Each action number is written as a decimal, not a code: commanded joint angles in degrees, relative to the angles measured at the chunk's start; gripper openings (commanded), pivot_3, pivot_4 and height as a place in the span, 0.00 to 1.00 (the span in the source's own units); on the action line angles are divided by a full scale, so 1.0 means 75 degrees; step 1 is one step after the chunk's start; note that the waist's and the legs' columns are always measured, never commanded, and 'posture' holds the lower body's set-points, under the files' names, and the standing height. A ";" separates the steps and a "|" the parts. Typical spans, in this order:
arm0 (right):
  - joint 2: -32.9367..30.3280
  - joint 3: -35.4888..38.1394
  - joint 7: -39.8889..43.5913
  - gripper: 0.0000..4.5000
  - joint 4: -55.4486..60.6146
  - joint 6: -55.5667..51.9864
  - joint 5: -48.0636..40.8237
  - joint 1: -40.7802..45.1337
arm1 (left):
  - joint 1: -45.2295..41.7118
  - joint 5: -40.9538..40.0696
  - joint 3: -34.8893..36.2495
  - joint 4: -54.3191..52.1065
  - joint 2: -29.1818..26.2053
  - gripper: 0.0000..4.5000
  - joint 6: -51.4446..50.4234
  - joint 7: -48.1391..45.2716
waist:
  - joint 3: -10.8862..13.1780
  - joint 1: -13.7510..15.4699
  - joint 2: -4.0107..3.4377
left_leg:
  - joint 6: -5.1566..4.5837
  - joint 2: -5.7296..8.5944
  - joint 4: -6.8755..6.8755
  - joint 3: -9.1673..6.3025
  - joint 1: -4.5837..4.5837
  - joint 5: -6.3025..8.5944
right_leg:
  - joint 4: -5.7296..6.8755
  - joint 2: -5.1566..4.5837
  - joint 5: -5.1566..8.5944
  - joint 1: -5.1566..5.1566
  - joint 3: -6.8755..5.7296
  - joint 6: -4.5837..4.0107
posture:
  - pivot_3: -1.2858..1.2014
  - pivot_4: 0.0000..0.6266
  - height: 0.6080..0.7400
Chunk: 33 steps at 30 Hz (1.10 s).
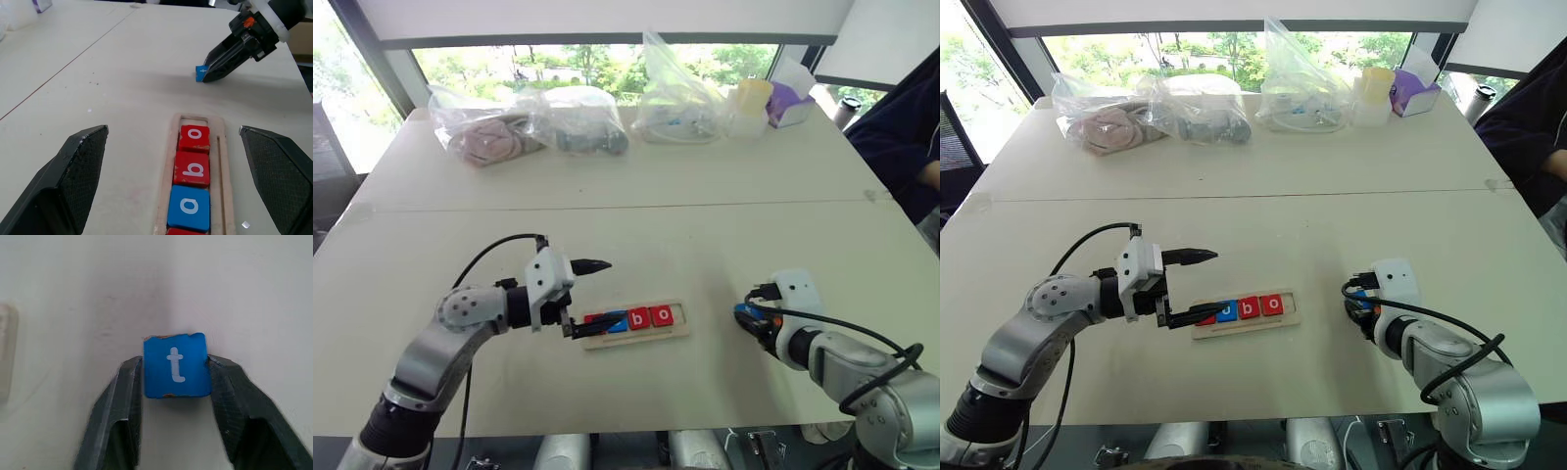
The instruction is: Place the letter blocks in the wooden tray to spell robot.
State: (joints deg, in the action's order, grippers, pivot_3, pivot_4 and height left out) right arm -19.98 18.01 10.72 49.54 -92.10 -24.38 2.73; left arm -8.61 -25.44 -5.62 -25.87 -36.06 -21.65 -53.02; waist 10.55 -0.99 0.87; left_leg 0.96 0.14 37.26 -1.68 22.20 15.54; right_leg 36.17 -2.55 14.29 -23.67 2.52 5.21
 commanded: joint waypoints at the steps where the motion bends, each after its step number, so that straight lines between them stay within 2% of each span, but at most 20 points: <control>1: -0.0732 -0.0060 0.0464 0.81 0.0035 -0.0054 -0.0584 0.0352 | 0.0011 -0.0012 0.0095 -0.0109 -0.0058 1.00 0.0146 -0.0065 | 0.0002 0.0001 -0.0002 | 0.0000 0.0000 0.0000 0.0000 0.0001 0.0000 | -0.0001 -0.0001 0.0000 0.0000 0.0000 0.0000 | 0.52 0.24 1.00; 2: -0.1276 -0.0111 0.0950 0.93 -0.0111 -0.0054 -0.0846 0.0609 | 0.0035 -0.0020 0.0113 -0.0131 -0.0071 1.00 0.0133 -0.0067 | 0.0008 -0.0009 -0.0011 | 0.0000 0.0001 0.0001 0.0002 0.0003 0.0000 | -0.0002 -0.0004 0.0000 -0.0002 0.0001 0.0000 | 0.52 0.24 1.00; 3: -0.1891 -0.0248 0.1452 0.98 -0.0230 0.0076 -0.1061 0.0815 | 0.0060 -0.0021 0.0133 -0.0147 -0.0083 1.00 0.0133 -0.0071 | 0.0010 -0.0011 -0.0013 | 0.0000 0.0003 0.0007 0.0012 0.0005 0.0000 | -0.0004 -0.0011 0.0000 -0.0003 0.0004 0.0001 | 0.52 0.24 1.00; 6: -0.4359 -0.1210 0.3559 0.98 -0.0983 0.2938 -0.0548 0.0466 | 0.0119 -0.0008 0.0139 -0.0214 -0.0097 1.00 0.0110 -0.0045 | 0.0011 0.0024 -0.0007 | 0.0000 0.0008 0.0011 0.0019 0.0007 0.0000 | -0.0014 -0.0018 0.0000 0.0000 0.0006 0.0002 | 0.52 0.24 1.00; 7: -0.5023 -0.1487 0.4450 0.98 -0.1672 0.4554 -0.0031 0.0315 | 0.0115 -0.0004 0.0133 -0.0235 -0.0098 1.00 0.0091 -0.0018 | 0.0012 0.0032 0.0001 | -0.0001 0.0009 0.0006 0.0019 0.0007 0.0000 | -0.0020 -0.0012 0.0006 0.0008 -0.0003 0.0009 | 0.52 0.24 1.00; 9: -0.5680 -0.1770 0.5549 0.98 -0.2731 0.6641 0.0524 0.0217 | 0.0136 -0.0009 0.0163 -0.0266 -0.0128 1.00 0.0092 0.0004 | 0.0015 0.0039 0.0010 | -0.0003 0.0009 0.0003 0.0019 0.0010 0.0002 | -0.0025 -0.0008 0.0011 0.0013 -0.0014 0.0017 | 0.52 0.24 1.00; 10: -0.5819 -0.1852 0.5909 0.98 -0.3135 0.7222 0.0609 0.0251 | 0.0159 -0.0011 0.0195 -0.0273 -0.0155 1.00 0.0109 0.0003 | 0.0016 0.0026 0.0010 | -0.0003 0.0008 0.0002 0.0019 0.0009 0.0002 | -0.0025 -0.0006 0.0012 0.0013 -0.0014 0.0017 | 0.52 0.24 1.00; 14: -0.6213 -0.2655 0.7668 0.98 -0.5341 0.9887 0.1347 0.0915 | 0.0249 0.0001 0.0268 -0.0402 -0.0214 1.00 0.0078 0.0127 | 0.0018 -0.0012 0.0010 | -0.0003 0.0006 0.0007 0.0033 0.0002 0.0002 | -0.0018 -0.0008 0.0007 0.0012 -0.0003 0.0019 | 0.52 0.24 1.00; 18: -0.5941 -0.3254 0.8576 0.98 -0.6795 1.0993 0.1718 0.1707 | 0.0474 -0.0048 0.0390 -0.0658 -0.0285 1.00 -0.0024 0.0314 | 0.0021 -0.0014 0.0006 | -0.0003 0.0004 0.0008 0.0033 -0.0003 0.0002 | -0.0010 -0.0011 0.0006 0.0011 -0.0002 0.0017 | 0.52 0.24 1.00; 23: -0.5509 -0.3566 0.9047 0.98 -0.7600 1.1464 0.1902 0.2216 | 0.0757 -0.0122 0.0563 -0.0946 -0.0390 1.00 -0.0146 0.0459 | 0.0022 0.0023 0.0004 | -0.0003 0.0002 0.0007 0.0015 -0.0007 0.0002 | -0.0006 -0.0012 0.0005 0.0012 -0.0001 0.0015 | 0.52 0.24 1.00; 29: -0.5157 -0.3651 0.9195 0.98 -0.8003 1.1731 0.2076 0.2299 | 0.0897 -0.0201 0.0695 -0.1117 -0.0475 1.00 -0.0276 0.0524 | 0.0022 0.0043 0.0001 | -0.0002 0.0006 0.0014 0.0008 -0.0008 0.0001 | -0.0005 -0.0020 0.0004 0.0017 0.0000 0.0013 | 0.52 0.24 1.00; 31: -0.5091 -0.3684 0.9168 0.87 -0.8138 1.1929 0.2166 0.2239 | 0.0933 -0.0226 0.0738 -0.1183 -0.0511 1.00 -0.0329 0.0544 | 0.0021 0.0036 0.0000 | -0.0002 0.0005 0.0015 0.0009 -0.0012 0.0002 | -0.0006 -0.0020 0.0004 0.0019 0.0000 0.0010 | 0.52 0.24 1.00; 32: -0.5058 -0.3691 0.9136 0.79 -0.8187 1.2039 0.2216 0.2209 | 0.0947 -0.0240 0.0766 -0.1199 -0.0535 1.00 -0.0348 0.0539 | 0.0021 0.0037 -0.0001 | -0.0002 0.0005 0.0014 0.0009 -0.0015 0.0002 | -0.0005 -0.0020 0.0004 0.0021 0.0001 0.0010 | 0.52 0.24 1.00; 33: -0.5034 -0.3691 0.9119 0.66 -0.8222 1.2118 0.2252 0.2192 | 0.0954 -0.0250 0.0785 -0.1209 -0.0549 1.00 -0.0362 0.0535 | 0.0021 0.0040 0.0000 | -0.0002 0.0005 0.0013 0.0008 -0.0019 0.0002 | -0.0005 -0.0020 0.0004 0.0025 0.0000 0.0009 | 0.52 0.24 1.00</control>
State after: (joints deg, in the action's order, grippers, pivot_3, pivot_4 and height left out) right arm -58.13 -9.68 78.99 -11.60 -2.32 -8.35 19.56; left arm -1.71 -26.52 -1.06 -32.54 -39.65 -24.44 -49.29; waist 10.71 -0.69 0.86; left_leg 0.94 0.18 37.35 -1.63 22.03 15.55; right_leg 36.13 -2.69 14.32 -23.46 2.51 5.28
